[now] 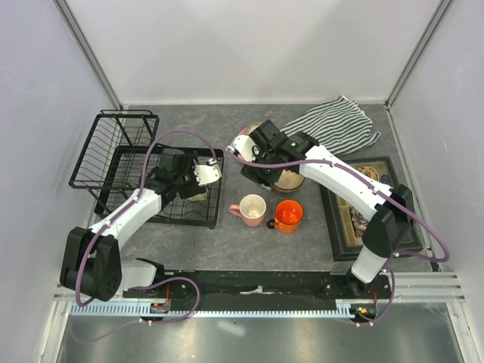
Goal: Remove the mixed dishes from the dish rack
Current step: Pick up the bowl from the dish rack.
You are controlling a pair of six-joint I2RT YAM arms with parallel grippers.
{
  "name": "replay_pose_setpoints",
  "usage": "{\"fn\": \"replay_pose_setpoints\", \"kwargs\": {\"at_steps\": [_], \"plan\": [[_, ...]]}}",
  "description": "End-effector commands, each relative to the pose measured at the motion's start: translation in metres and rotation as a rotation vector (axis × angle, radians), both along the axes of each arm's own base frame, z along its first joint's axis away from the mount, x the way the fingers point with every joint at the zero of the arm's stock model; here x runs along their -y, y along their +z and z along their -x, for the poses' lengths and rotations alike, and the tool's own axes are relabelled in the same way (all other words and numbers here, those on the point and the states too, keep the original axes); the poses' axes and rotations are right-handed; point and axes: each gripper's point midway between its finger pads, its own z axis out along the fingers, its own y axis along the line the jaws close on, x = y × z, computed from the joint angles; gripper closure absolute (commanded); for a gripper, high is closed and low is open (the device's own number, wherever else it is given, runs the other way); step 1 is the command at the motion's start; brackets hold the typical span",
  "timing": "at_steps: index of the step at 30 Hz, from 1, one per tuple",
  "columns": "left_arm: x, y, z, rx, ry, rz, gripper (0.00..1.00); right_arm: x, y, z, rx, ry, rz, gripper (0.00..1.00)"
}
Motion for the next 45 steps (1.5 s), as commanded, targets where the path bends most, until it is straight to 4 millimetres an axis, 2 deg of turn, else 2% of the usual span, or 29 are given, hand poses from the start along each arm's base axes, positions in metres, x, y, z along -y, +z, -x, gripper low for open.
{"fn": "replay_pose_setpoints", "kwargs": {"at_steps": [1,8,24,26,31,35,42,45], "plan": [[0.005,0.002,-0.010,0.057,-0.012,0.016,0.10,-0.001,0.015,0.000,0.027,-0.010,-0.049,0.39],[0.004,-0.010,-0.010,0.056,0.010,0.030,0.17,-0.001,0.010,0.001,0.016,-0.010,-0.046,0.39],[0.008,-0.016,-0.006,0.055,0.032,0.085,0.49,0.005,0.003,0.003,0.000,-0.016,-0.032,0.39],[0.007,-0.013,-0.006,0.062,0.035,0.086,0.51,0.005,0.003,0.003,0.001,-0.016,-0.031,0.39],[0.004,-0.012,-0.004,0.064,0.056,0.091,0.68,0.005,0.002,0.002,-0.002,-0.017,-0.030,0.39],[0.006,-0.015,-0.001,0.054,0.060,0.104,0.74,0.006,0.000,0.003,-0.008,-0.017,-0.028,0.39],[0.006,-0.003,-0.005,0.097,0.091,0.144,0.96,0.008,-0.008,0.004,-0.022,-0.018,-0.013,0.39],[0.005,0.003,-0.003,0.112,0.103,0.162,0.98,0.007,-0.008,0.003,-0.022,-0.019,-0.015,0.39]]}}
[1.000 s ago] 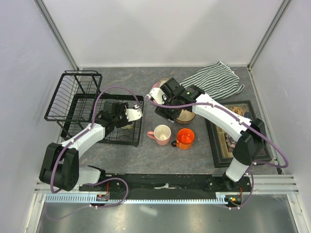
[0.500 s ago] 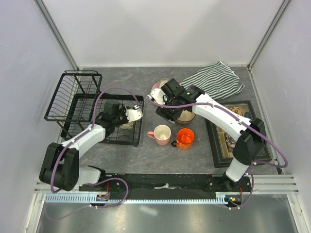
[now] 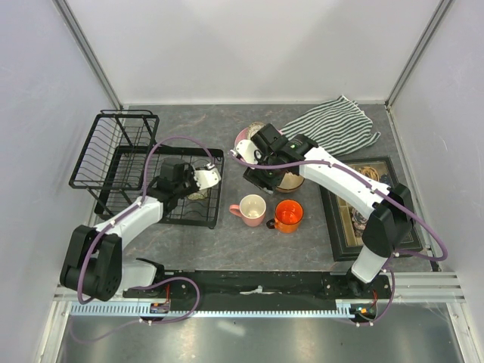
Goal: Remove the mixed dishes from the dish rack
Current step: Pick up the bowl from the dish rack.
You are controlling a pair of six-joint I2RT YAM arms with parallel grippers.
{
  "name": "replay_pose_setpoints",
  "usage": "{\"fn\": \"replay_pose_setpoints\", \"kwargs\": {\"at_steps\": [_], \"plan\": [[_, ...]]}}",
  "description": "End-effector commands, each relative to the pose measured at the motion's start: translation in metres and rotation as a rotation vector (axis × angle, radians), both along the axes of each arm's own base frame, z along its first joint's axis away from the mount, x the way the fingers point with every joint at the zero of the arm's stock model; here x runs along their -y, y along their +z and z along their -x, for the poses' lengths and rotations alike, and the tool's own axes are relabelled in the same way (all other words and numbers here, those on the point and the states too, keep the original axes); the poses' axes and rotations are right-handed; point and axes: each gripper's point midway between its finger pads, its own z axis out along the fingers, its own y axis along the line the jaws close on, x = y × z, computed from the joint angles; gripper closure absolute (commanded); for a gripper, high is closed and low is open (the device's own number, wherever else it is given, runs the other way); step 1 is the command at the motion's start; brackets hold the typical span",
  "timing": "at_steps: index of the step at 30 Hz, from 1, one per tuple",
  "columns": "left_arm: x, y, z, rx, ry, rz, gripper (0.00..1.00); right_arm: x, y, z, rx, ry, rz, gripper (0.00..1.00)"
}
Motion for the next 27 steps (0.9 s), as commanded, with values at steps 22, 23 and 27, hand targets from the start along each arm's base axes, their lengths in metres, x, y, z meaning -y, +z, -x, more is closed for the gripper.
{"fn": "replay_pose_setpoints", "kwargs": {"at_steps": [22,23,27], "plan": [[-0.008,0.063,-0.010,0.326,0.105,0.133,0.98,-0.002,0.008,-0.003,0.017,-0.012,-0.032,0.39],[-0.008,0.058,-0.008,0.330,0.085,0.116,0.98,-0.002,0.006,-0.004,0.015,-0.013,-0.030,0.39],[-0.001,0.060,-0.009,0.414,0.007,0.087,0.98,-0.001,0.006,-0.004,0.014,-0.014,-0.027,0.39]]}}
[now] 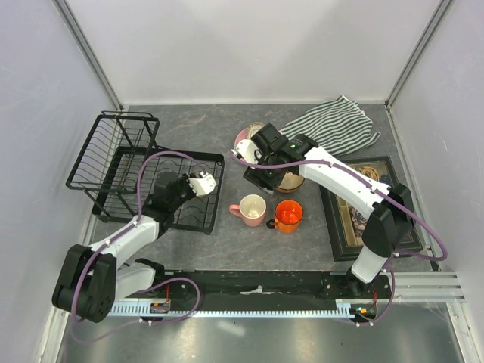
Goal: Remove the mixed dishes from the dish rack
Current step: Pick up the bowl from the dish rack.
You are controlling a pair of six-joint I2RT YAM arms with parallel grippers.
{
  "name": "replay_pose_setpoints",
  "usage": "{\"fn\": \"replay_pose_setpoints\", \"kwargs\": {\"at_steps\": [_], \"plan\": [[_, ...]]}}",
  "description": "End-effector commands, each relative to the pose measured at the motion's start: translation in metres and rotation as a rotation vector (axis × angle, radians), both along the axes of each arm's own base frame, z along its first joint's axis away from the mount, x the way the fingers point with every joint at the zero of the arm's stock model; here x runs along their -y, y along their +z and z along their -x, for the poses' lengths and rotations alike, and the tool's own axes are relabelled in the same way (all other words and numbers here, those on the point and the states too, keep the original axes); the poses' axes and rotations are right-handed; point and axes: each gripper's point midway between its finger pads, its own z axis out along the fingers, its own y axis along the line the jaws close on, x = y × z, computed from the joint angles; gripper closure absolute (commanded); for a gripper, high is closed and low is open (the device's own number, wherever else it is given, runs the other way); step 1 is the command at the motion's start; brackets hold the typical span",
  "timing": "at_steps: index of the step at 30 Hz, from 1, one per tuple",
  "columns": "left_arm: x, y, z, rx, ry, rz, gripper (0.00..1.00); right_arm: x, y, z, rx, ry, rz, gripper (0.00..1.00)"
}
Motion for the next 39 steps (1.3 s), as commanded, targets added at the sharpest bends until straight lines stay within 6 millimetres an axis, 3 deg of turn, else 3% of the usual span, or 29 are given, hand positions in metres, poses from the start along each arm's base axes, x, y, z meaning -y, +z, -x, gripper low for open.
{"fn": "replay_pose_setpoints", "kwargs": {"at_steps": [1,10,18,19,21,23,24,25,30,37,39], "plan": [[0.012,0.043,-0.017,0.238,-0.076,-0.003,0.98,-0.001,0.006,-0.003,0.016,-0.014,-0.024,0.39],[0.015,0.053,-0.013,0.331,-0.143,-0.057,0.99,0.001,0.002,-0.004,0.009,-0.018,-0.018,0.39],[0.007,0.079,-0.016,0.355,-0.084,-0.043,0.98,0.003,0.007,-0.012,0.019,-0.036,-0.027,0.39],[0.007,0.090,-0.020,0.365,-0.074,-0.027,0.99,0.002,0.010,-0.013,0.026,-0.040,-0.036,0.39],[0.010,0.087,-0.019,0.307,-0.060,0.017,0.98,0.001,0.014,-0.016,0.033,-0.047,-0.045,0.39],[0.015,0.100,-0.022,0.279,-0.043,0.094,0.98,0.002,0.020,-0.019,0.042,-0.052,-0.061,0.38],[0.016,0.093,-0.019,0.220,-0.043,0.106,0.98,0.003,0.022,-0.020,0.044,-0.056,-0.066,0.38],[0.021,0.105,-0.021,0.210,-0.031,0.163,0.98,0.002,0.024,-0.021,0.046,-0.055,-0.073,0.38],[0.039,0.114,-0.011,0.068,-0.053,0.291,0.98,0.004,0.043,-0.031,0.058,-0.068,-0.146,0.36],[0.058,0.130,0.002,-0.118,-0.023,0.470,0.98,-0.007,0.077,-0.043,0.095,-0.077,-0.308,0.36],[0.061,0.127,0.004,-0.169,-0.006,0.490,0.98,-0.011,0.085,-0.041,0.094,-0.078,-0.343,0.35]]}}
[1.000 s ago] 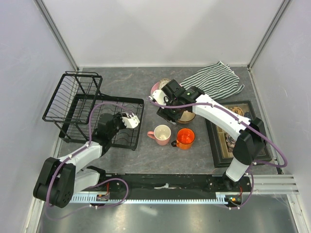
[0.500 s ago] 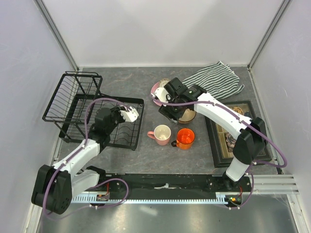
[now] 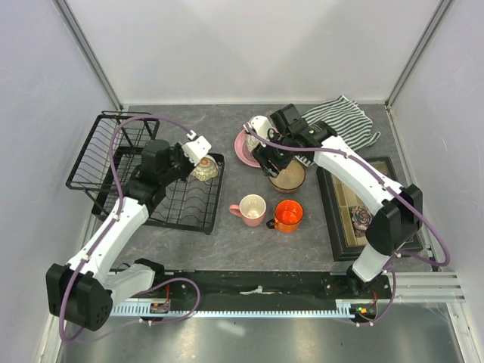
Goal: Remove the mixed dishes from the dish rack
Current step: Pick up the bowl from the dish rack.
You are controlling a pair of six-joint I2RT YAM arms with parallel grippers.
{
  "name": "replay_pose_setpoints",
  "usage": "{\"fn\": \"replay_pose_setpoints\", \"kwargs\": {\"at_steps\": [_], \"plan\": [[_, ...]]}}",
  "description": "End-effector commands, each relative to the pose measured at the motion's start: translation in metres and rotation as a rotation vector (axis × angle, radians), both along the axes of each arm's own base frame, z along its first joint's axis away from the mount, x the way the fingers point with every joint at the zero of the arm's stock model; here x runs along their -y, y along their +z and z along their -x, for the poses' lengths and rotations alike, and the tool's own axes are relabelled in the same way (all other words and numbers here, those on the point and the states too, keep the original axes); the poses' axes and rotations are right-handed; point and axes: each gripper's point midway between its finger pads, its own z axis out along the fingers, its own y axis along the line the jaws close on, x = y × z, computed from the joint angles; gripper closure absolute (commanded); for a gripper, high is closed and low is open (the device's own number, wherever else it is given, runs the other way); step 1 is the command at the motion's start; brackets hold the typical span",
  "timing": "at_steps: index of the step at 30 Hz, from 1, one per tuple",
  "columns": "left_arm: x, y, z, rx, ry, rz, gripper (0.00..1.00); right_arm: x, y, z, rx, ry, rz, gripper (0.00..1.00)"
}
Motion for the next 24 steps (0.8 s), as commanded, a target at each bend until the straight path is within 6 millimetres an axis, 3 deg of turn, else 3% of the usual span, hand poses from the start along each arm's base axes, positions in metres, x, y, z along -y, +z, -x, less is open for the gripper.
{"fn": "replay_pose_setpoints", "kwargs": {"at_steps": [1,3,13,24], "plan": [[0.019,0.016,0.009,-0.139,0.015,0.173,0.98,-0.026,0.060,-0.003,0.093,0.027,-0.202,0.35],[0.021,0.012,0.009,-0.191,0.035,0.189,0.98,-0.031,0.070,-0.003,0.093,0.013,-0.248,0.36],[0.040,0.027,-0.014,-0.278,0.168,0.297,0.98,-0.070,0.113,-0.008,0.215,-0.039,-0.476,0.41],[0.058,0.046,-0.026,-0.304,0.178,0.405,0.98,-0.095,0.085,-0.025,0.257,-0.131,-0.417,0.42]]}}
